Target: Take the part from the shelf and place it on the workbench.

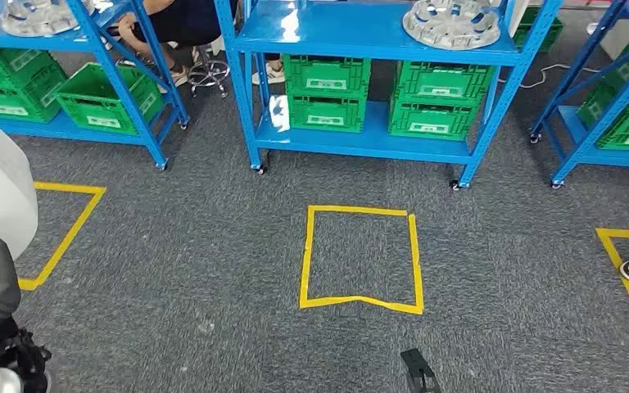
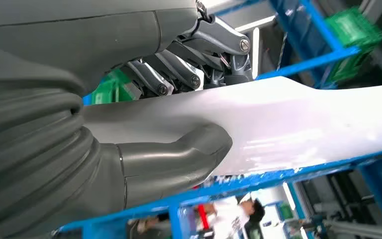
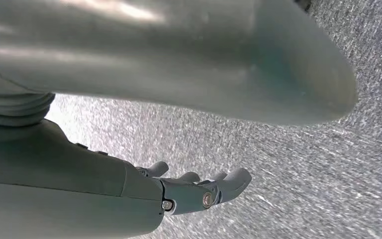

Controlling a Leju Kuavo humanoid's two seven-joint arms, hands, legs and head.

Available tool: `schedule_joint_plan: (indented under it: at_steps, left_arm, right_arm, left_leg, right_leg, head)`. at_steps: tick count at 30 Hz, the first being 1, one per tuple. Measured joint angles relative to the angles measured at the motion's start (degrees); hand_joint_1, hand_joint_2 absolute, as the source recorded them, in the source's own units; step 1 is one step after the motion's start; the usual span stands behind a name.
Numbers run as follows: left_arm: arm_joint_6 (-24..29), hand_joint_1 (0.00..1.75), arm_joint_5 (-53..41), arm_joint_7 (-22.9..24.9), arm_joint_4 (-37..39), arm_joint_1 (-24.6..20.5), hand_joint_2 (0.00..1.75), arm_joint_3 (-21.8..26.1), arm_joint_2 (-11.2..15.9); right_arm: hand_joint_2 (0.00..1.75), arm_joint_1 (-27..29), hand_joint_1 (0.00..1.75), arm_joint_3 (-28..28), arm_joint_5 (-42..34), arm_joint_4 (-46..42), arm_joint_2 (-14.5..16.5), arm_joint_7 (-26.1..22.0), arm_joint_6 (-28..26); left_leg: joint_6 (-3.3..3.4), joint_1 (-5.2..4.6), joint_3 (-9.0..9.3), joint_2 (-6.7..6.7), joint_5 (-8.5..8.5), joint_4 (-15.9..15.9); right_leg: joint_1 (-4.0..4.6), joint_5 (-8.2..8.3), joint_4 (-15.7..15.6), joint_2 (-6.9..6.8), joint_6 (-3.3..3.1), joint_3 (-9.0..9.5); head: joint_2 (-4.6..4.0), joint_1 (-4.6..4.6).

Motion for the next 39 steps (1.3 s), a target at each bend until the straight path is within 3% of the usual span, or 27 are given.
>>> schedule_joint_plan:
  at_steps: [3, 4, 6, 8, 9, 11, 12, 14, 16, 17, 18, 19, 20, 22, 24, 25, 26, 27, 29, 30, 31, 33, 34, 36, 38, 39]
  left_arm:
    - [0.0, 1.75, 0.0, 0.0, 0.4, 0.0, 1.75, -0.1, -0.1]
    - [0.0, 1.75, 0.0, 0.0, 0.5, 0.0, 1.75, -0.1, -0.1]
    - [0.0, 1.75, 0.1, 0.0, 0.7, -0.1, 1.75, -0.1, -0.1]
    - [0.0, 1.75, 0.0, 0.0, 0.8, -0.5, 1.75, -0.1, -0.2]
    - [0.0, 1.75, 0.0, 0.0, 0.8, -0.6, 1.75, -0.1, -0.3]
    - [0.0, 1.75, -0.3, -0.1, 0.9, -0.6, 1.75, -0.1, -0.4]
    - [0.0, 1.75, -0.5, -0.1, 0.9, -0.6, 1.75, -0.1, -0.5]
    - [0.0, 1.75, -0.9, 0.0, 0.9, -0.8, 1.75, -0.1, -0.6]
    - [0.0, 1.75, -1.0, 0.0, 0.9, -0.8, 1.75, -0.2, -1.0]
    - [0.0, 1.75, -1.1, 0.0, 1.0, -0.7, 1.75, -0.2, -1.1]
    - [0.1, 1.75, -1.3, 0.1, 1.1, -0.6, 1.75, -0.2, -1.1]
    - [0.1, 1.75, -1.4, 0.1, 1.1, -0.5, 1.75, -0.3, -1.1]
    - [0.2, 1.75, -1.6, 0.2, 1.2, -0.5, 1.75, -0.3, -1.1]
    - [0.2, 1.75, -1.9, 0.3, 1.2, -0.4, 1.75, -0.2, -1.2]
    - [0.1, 1.75, -2.5, 0.6, 1.2, -0.3, 1.75, -0.2, -1.5]
    - [-0.1, 1.75, -2.9, 0.7, 1.2, -0.2, 1.75, -0.3, -1.7]
    - [-0.2, 1.75, -3.3, 0.9, 1.2, -0.1, 1.75, -0.3, -1.9]
    - [-0.2, 1.75, -3.7, 1.0, 1.2, -0.1, 1.75, -0.3, -2.0]
    - [-0.5, 1.75, -4.3, 1.2, 1.3, -0.5, 1.75, -0.4, -2.3]
    - [-0.6, 1.75, -4.5, 1.2, 1.4, -0.8, 1.75, -0.4, -2.5]
    - [-0.7, 1.75, -4.5, 1.2, 1.5, -1.0, 1.75, -0.5, -2.6]
    - [-0.8, 1.75, -4.5, 1.2, 1.8, -1.1, 1.75, -0.5, -2.9]
    - [-0.8, 1.75, -4.5, 1.2, 2.0, -1.2, 1.75, -0.5, -3.0]
    - [-0.8, 1.75, -4.6, 1.3, 2.2, -1.3, 1.75, -0.6, -3.1]
    - [-0.9, 1.75, -4.6, 1.3, 2.3, -1.8, 1.75, -0.6, -3.2]
    - [-0.9, 1.75, -4.6, 1.2, 2.4, -2.0, 1.75, -0.6, -3.3]
  right_arm:
    - [0.00, 0.0, 0.00, 0.0, 0.0, 0.0, 0.0, 0.0, -0.1]
    - [0.00, 0.0, 0.00, 0.0, 0.0, 0.0, 0.0, 0.0, -0.1]
    - [0.00, 0.0, 0.00, 0.0, 0.0, 0.0, 0.0, 0.0, 0.0]
    - [0.00, -0.1, 0.00, 0.0, -0.1, 0.0, 0.0, -0.1, -0.1]
    - [0.00, -0.1, 0.00, 0.0, -0.2, 0.0, 0.0, -0.1, -0.1]
    - [0.00, -0.3, 0.00, 0.0, -0.3, 0.0, 0.1, 0.0, -0.1]
    - [0.00, -0.4, 0.00, 0.0, -0.3, 0.0, 0.1, 0.0, -0.1]
    - [0.00, -0.4, 0.00, 0.0, -0.4, 0.0, 0.3, 0.0, -0.1]
    - [0.00, -0.3, 0.00, 0.0, -0.3, 0.0, 0.4, 0.0, -0.1]
    - [0.00, -0.1, 0.00, 0.0, -0.3, 0.0, 0.4, -0.1, -0.1]
    - [0.00, 0.0, 0.00, 0.0, -0.3, 0.0, 0.4, -0.2, -0.1]
    - [0.00, 0.0, 0.00, 0.0, -0.2, 0.0, 0.4, -0.3, -0.1]
    - [0.00, 0.0, 0.00, 0.0, -0.2, 0.0, 0.4, -0.5, -0.1]
    - [0.00, 0.0, 0.00, 0.0, -0.2, 0.0, 0.4, -0.7, -0.1]
    - [0.00, 0.0, 0.00, -0.1, -0.4, 0.0, 0.4, -0.7, -0.1]
    - [0.00, 0.0, 0.00, -0.2, -0.4, 0.0, 0.4, -0.6, -0.1]
    - [0.00, 0.0, 0.00, -0.3, -0.5, 0.0, 0.4, -0.5, -0.1]
    - [0.00, -0.1, 0.00, -0.4, -0.6, 0.0, 0.4, -0.4, -0.2]
    - [0.00, -0.1, 0.00, -0.5, -0.8, 0.0, 0.5, -0.2, -0.3]
    - [0.00, 0.0, 0.00, -0.6, -0.8, 0.0, 0.6, -0.1, -0.4]
    - [0.00, 0.0, 0.00, -0.7, -0.8, 0.0, 0.6, 0.0, -0.4]
    - [0.00, 0.1, 0.00, -0.9, -0.8, 0.0, 0.6, 0.1, -0.4]
    - [0.00, 0.1, 0.00, -1.0, -0.8, 0.0, 0.6, 0.2, -0.4]
    - [0.00, 0.0, 0.00, -1.0, -0.8, 0.0, 0.7, 0.1, -0.4]
    - [0.00, 0.0, 0.00, -1.0, -0.8, 0.0, 0.7, 0.0, -0.5]
    - [0.00, 0.0, 0.00, -1.0, -0.7, 0.0, 0.7, -0.1, -0.5]
  left_leg:
    - [-0.56, 0.61, -1.99, 0.37, -0.58, 4.1]
    - [-0.76, 0.83, -1.52, 0.61, 0.47, 3.2]
    - [-0.89, 0.98, 2.29, 2.47, 4.05, -3.9]
    - [-0.32, 0.60, 5.57, 4.64, 5.92, -10.1]
    - [0.14, 0.38, 6.05, 5.02, 6.00, -11.2]
    - [1.19, 0.18, 5.84, 3.54, 6.13, -11.4]
    - [1.61, 0.23, 5.83, 2.81, 6.29, -11.6]
    - [2.48, 0.46, 5.92, 1.44, 6.64, -12.0]
    - [3.03, 0.41, 5.82, 0.03, 6.71, -12.0]
    - [3.16, 0.31, 5.78, -0.80, 6.71, -12.0]
    - [3.21, 0.22, 5.74, -1.67, 6.71, -11.9]
    - [3.22, 0.15, 5.72, -2.55, 6.71, -11.8]
    - [3.18, 0.13, 5.72, -3.44, 6.70, -11.6]
    - [2.85, 0.07, 5.55, -5.05, 6.62, -11.2]
    - [2.13, 0.12, 5.11, -6.57, 6.72, -11.0]
    - [1.68, 0.19, 4.88, -7.32, 6.89, -11.0]
    - [1.26, 0.31, 4.70, -8.03, 7.10, -11.2]
    - [0.95, 0.32, 4.52, -7.61, 7.16, -11.1]
    - [0.41, 0.14, 3.09, -4.07, 5.72, -8.6]
    - [0.20, 0.14, 1.69, -1.79, 4.20, -5.7]
    - [-0.06, 0.21, -0.11, -0.40, 2.47, -2.1]
    - [-0.47, 0.56, -2.94, 0.24, 0.67, 3.6]
    - [-0.59, 0.69, -3.13, 0.40, 1.10, 4.0]
    - [-0.52, 0.80, -0.21, 1.42, 4.37, -1.3]
    - [0.13, 0.36, 3.62, 4.34, 6.69, -8.4]
    - [0.60, 0.09, 4.62, 5.27, 7.02, -10.4]
  right_leg:
    - [-0.12, -0.09, 0.0, -1.53, 0.08, -0.01]
    - [-0.22, -0.17, 0.1, -2.29, 0.20, 0.05]
    - [-0.38, -0.47, 0.2, -3.68, 0.66, 0.33]
    - [-0.21, -0.82, 0.3, -4.91, 1.38, 0.64]
    - [-0.05, -0.90, 0.2, -5.51, 1.77, 0.79]
    - [0.00, -0.96, 0.0, -6.75, 2.55, 1.10]
    - [-0.11, -1.22, 0.1, -6.45, 2.90, 1.19]
    - [-0.36, -3.39, 3.2, -3.50, 3.27, -0.02]
    - [-0.32, -7.00, 10.4, -0.06, 3.25, -3.45]
    - [-0.20, -8.18, 13.9, 0.60, 3.20, -5.23]
    - [-0.05, -8.34, 15.8, 0.90, 3.10, -6.32]
    - [0.05, -7.34, 15.4, 1.07, 2.97, -6.38]
    - [0.09, -5.45, 12.9, 1.35, 2.79, -5.36]
    - [-0.04, -1.94, 5.4, 3.53, 2.43, -2.06]
    - [-0.15, -0.99, 1.4, 5.65, 2.19, -0.31]
    - [-0.08, -1.21, 1.1, 5.92, 2.02, -0.19]
    - [-0.09, -1.04, 1.0, 5.17, 1.71, -0.07]
    - [-0.11, -0.88, 0.7, 4.39, 1.33, 0.12]
    - [-0.23, -0.59, 0.3, 2.79, 0.46, 0.52]
    - [-0.15, -0.56, 0.2, 1.98, 0.19, 0.60]
    - [-0.08, -0.61, 0.2, 1.15, -0.01, 0.62]
    - [-0.04, -0.76, 0.2, -0.53, -0.11, 0.65]
    - [-0.05, -0.86, 0.2, -1.30, -0.09, 0.70]
    - [-0.05, -1.17, 0.2, -2.77, 0.14, 1.04]
    - [0.19, -1.63, 0.3, -4.13, 0.67, 1.46]
    - [0.33, -1.81, 0.3, -4.74, 0.97, 1.64]
  head:
    - [0.00, 0.00]
    - [0.01, 0.01]
    - [0.01, -0.02]
    - [0.00, -0.04]
    - [0.00, -0.01]
    - [0.00, 0.13]
    - [0.00, 0.21]
    - [0.00, 0.45]
    - [0.00, 0.68]
    - [0.00, 0.75]
    - [0.00, 0.76]
    - [0.00, 0.76]
    - [0.00, 0.76]
    - [0.00, 0.75]
    - [0.00, 0.73]
    - [0.00, 0.72]
    - [0.00, 0.71]
    - [0.00, 0.72]
    - [0.00, 0.39]
    - [0.00, 0.22]
    - [0.00, 0.04]
    - [0.00, 0.01]
    - [0.00, 0.01]
    - [0.00, -0.01]
    - [0.00, 0.00]
    - [0.00, 0.06]
